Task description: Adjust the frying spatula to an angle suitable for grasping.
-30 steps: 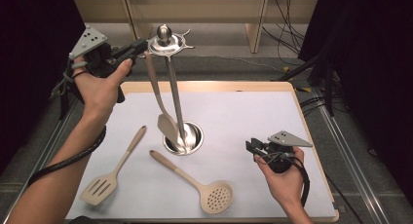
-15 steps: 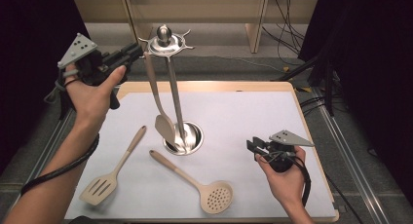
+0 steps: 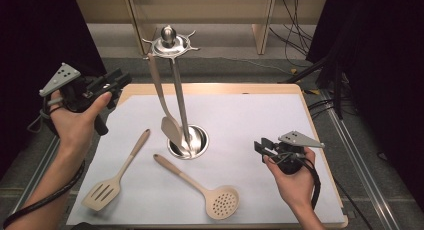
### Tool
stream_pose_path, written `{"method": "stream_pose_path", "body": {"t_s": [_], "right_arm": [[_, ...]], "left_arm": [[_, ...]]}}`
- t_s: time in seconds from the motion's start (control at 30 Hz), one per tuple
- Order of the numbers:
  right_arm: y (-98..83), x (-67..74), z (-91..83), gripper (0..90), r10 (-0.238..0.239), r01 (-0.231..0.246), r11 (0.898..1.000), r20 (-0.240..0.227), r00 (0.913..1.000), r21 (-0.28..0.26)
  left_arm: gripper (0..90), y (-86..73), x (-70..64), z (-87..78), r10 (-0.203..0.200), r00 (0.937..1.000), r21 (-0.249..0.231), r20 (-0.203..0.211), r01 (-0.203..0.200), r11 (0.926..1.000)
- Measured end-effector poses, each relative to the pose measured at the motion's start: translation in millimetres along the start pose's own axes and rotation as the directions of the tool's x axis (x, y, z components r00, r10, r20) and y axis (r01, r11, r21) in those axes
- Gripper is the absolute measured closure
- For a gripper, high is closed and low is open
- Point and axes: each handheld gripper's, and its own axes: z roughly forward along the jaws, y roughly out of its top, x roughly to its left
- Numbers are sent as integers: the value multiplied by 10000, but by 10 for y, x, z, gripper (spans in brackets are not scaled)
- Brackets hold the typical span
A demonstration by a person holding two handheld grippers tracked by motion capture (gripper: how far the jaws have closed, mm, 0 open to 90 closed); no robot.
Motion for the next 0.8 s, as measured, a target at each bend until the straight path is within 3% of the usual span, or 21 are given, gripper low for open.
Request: {"method": "stream_pose_path", "body": {"t_s": [0.1, 0.13, 0.23, 0.3, 0.33, 0.37, 0.4, 0.43, 0.47, 0.5, 0.6, 0.7, 0.73, 0.77, 0.8], "right_arm": [[-13, -9, -13, 677, -67, 67, 10000, -24, 10000, 6], [-10, 13, -25, 676, 230, -230, 9997, -48, 9997, 58], [-6, -24, -17, 674, -21, 22, 10000, 115, 9999, -61], [-2, -21, -25, 673, 65, -65, 10000, 19, 10000, -3], [-2, -21, -25, 673, 65, -65, 10000, 19, 10000, -3], [-22, -23, -25, 672, 318, -318, 9995, 112, 9994, 76], [-25, -48, -17, 672, 22, -22, 10000, 142, 9999, -1], [-34, -34, -25, 672, 261, -262, 9996, 155, 9995, 66], [-34, -34, -25, 672, 261, -262, 9996, 155, 9995, 66], [-30, -30, -59, 672, 179, -181, 9997, 103, 9998, 185], [-17, -2, -77, 671, 354, -354, 9993, 53, 9994, 86], [-6, 4, -88, 669, 88, -89, 9999, 102, 9999, 96], [-5, 4, -94, 669, -153, 151, 9998, 106, 9998, 108], [-3, 14, -103, 669, -71, 69, 9998, 58, 10000, 183], [-7, 18, -107, 669, -99, 98, 9998, 61, 9999, 145]], "left_arm": [[538, -80, 23, -7, 83, 10000, 440, 12, -84, 9990], [530, -113, 35, -2, 112, 9999, 649, 43, -114, 9978], [494, -185, 67, 3, 73, 10000, 1071, 25, -75, 9942], [480, -276, 126, 7, 109, 9999, 1590, -15, -106, 9872], [474, -276, 126, 7, 109, 9999, 1590, -15, -106, 9872], [467, -336, 158, 1, 175, 9997, 1967, -139, -144, 9804], [459, -369, 167, 2, 221, 9996, 2231, -176, -176, 9746], [452, -369, 167, 2, 221, 9996, 2231, -176, -176, 9746], [452, -401, 177, 4, 285, 9995, 2467, -157, -237, 9688], [439, -460, 182, 7, 418, 9991, 2980, -64, -380, 9538], [437, -519, 182, -1, 576, 9983, 3253, -46, -530, 9441], [433, -605, 187, -22, 754, 9971, 3740, 1, -700, 9248], [434, -658, 206, -21, 864, 9961, 3960, 165, -859, 9142], [434, -658, 206, -21, 864, 9961, 3960, 165, -859, 9142], [434, -734, 242, -19, 1031, 9944, 4327, 211, -1021, 8957]]}}
